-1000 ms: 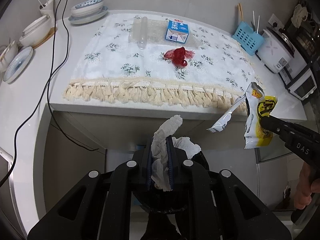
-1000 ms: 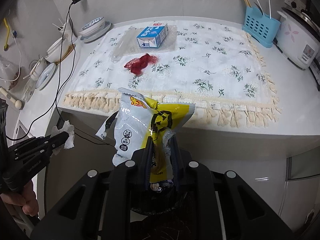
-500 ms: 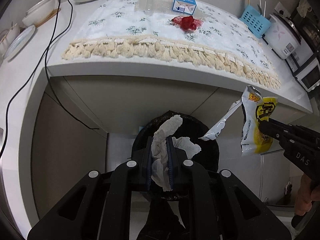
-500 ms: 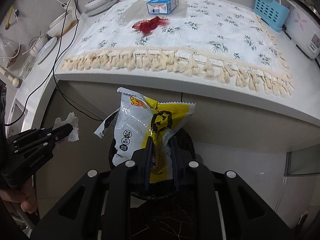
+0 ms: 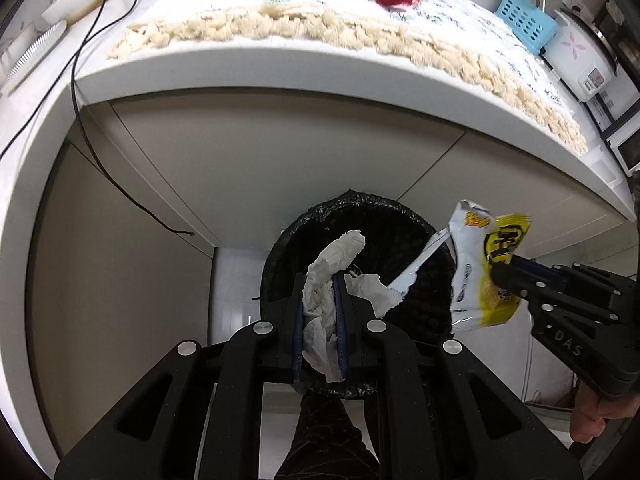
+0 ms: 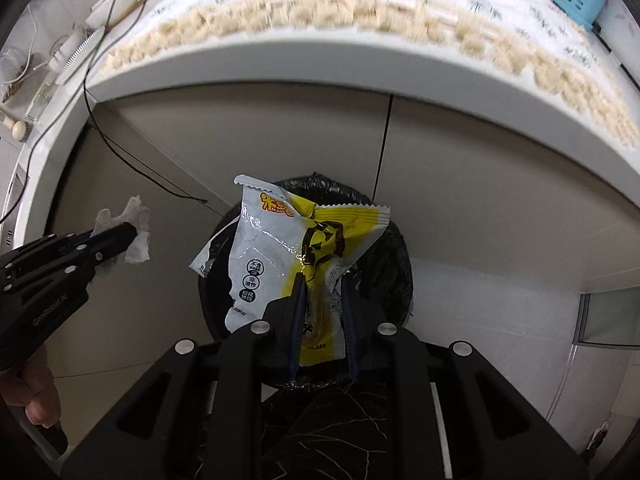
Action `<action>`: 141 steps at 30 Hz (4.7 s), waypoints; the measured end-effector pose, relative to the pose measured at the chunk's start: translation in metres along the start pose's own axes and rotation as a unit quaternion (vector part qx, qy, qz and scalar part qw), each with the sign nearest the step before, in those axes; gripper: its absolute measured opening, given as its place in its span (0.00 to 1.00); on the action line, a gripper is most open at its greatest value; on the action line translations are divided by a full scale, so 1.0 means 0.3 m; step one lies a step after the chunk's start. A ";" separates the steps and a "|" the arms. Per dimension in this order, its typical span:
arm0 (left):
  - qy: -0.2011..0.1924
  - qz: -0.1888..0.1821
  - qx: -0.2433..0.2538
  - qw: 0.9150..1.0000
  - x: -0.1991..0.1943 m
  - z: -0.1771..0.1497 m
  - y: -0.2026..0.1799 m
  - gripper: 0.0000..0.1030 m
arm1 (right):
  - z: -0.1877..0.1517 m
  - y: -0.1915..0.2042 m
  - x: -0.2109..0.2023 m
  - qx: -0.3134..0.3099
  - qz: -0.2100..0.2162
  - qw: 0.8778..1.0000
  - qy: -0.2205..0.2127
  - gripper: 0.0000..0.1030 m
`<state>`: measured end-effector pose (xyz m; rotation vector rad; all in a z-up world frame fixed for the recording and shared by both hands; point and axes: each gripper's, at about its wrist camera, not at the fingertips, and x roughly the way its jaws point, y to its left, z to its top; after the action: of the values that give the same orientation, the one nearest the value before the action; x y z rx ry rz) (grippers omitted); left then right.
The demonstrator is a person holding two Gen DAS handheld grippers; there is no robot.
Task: Collect trash
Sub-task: 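Open the left tool to drop the white tissue into the bin, then open the right tool to drop the yellow snack bag into the bin, then raise both tools back up toward the tablecloth, then grasp the red mesh net with the right tool while the left tool grasps the clear plastic bottle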
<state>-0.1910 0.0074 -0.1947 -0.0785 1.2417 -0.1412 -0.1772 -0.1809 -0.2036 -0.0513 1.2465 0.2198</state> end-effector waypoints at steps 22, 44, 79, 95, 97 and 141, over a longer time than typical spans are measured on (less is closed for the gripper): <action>0.047 -0.020 0.045 0.998 0.264 -0.007 -0.112 0.12 | -0.065 -0.211 0.038 0.064 -0.043 0.997 0.007 0.16; 0.019 0.004 0.023 1.000 0.187 0.054 -0.071 0.85 | -0.024 -0.202 0.086 0.067 -0.029 0.997 0.031 0.16; 0.006 0.017 -0.019 1.000 0.123 0.025 0.108 0.94 | 0.026 -0.013 0.270 0.001 -0.044 0.998 0.054 0.47; -0.015 0.015 -0.027 0.999 0.014 0.078 0.094 0.94 | 0.091 -0.071 0.027 0.040 -0.071 0.996 -0.043 0.90; -0.023 0.013 -0.022 0.999 -0.024 0.099 0.085 0.94 | 0.112 -0.075 -0.021 0.043 -0.070 0.995 -0.057 0.91; -0.058 0.035 -0.056 0.996 -0.095 0.962 0.180 0.94 | 0.933 0.014 -0.070 -0.011 -0.018 0.998 -0.067 0.69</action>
<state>0.0766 0.0601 -0.0826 -0.1381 1.1341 -0.0056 0.0771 -0.1355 -0.0938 -0.0760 1.1097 0.2027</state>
